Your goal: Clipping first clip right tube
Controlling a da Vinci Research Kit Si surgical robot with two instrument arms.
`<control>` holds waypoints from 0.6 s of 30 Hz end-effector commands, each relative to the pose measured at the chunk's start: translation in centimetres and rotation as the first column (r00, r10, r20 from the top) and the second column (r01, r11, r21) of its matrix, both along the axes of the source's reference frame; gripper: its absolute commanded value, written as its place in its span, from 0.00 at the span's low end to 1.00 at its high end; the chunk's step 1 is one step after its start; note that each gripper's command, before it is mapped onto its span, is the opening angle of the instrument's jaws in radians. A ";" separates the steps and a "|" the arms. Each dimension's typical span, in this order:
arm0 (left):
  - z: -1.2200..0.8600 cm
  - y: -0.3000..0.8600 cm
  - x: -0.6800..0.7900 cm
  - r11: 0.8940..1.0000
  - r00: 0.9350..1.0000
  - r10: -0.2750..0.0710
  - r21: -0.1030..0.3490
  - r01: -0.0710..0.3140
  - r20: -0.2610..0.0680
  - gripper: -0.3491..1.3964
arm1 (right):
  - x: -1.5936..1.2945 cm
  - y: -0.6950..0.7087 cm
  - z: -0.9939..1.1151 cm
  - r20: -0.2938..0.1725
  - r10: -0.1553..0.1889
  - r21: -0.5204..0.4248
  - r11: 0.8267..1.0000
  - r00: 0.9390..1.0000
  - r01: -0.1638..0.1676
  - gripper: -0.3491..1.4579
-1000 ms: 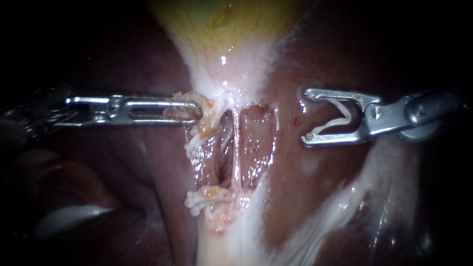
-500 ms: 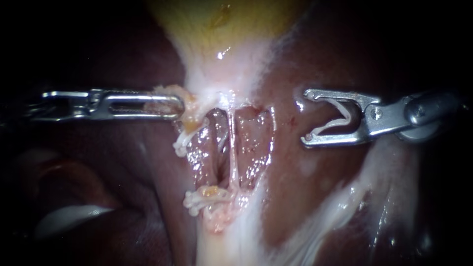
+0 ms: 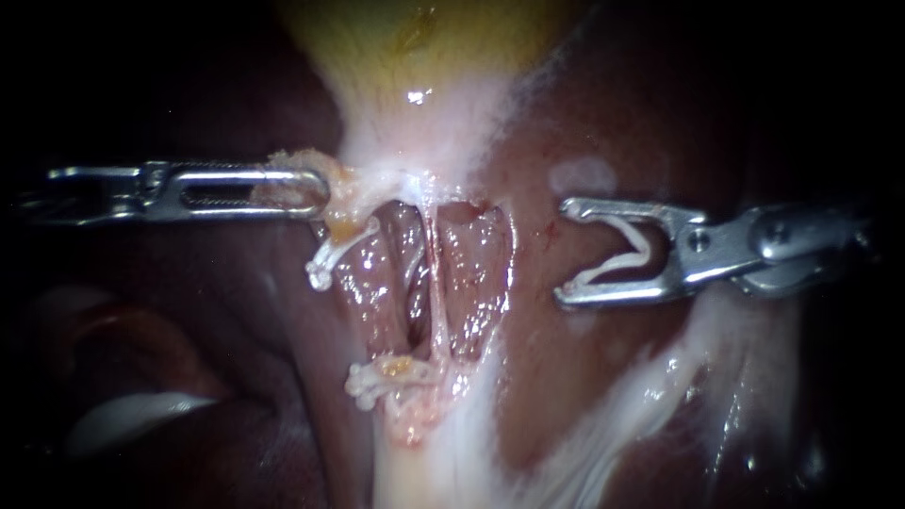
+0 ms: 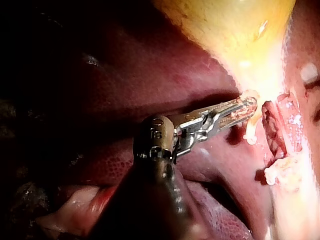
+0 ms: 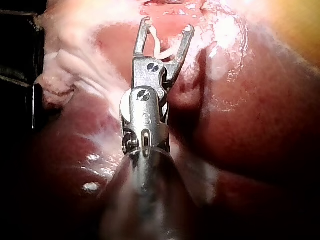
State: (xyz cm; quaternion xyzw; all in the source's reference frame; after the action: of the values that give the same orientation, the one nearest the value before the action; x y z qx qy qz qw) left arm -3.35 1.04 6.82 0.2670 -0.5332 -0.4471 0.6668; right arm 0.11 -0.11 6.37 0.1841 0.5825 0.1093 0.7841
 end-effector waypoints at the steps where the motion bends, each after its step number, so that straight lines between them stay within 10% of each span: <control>1: -0.03 0.00 0.00 1.000 1.000 -0.001 0.000 0.001 -0.001 0.00 | 0.06 -0.04 0.03 0.000 0.006 0.022 1.000 1.000 -0.006 0.47; 18: -0.24 -0.04 -0.03 1.000 1.000 -0.013 -0.002 0.013 0.007 0.00 | 0.86 -0.46 0.73 -0.010 0.012 0.216 0.976 1.000 -0.009 0.47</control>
State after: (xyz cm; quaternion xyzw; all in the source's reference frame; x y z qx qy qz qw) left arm -3.38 1.00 6.57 0.2640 -0.5378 -0.4504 0.6619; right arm 1.01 -0.58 7.13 0.2690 0.5721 0.1779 0.7542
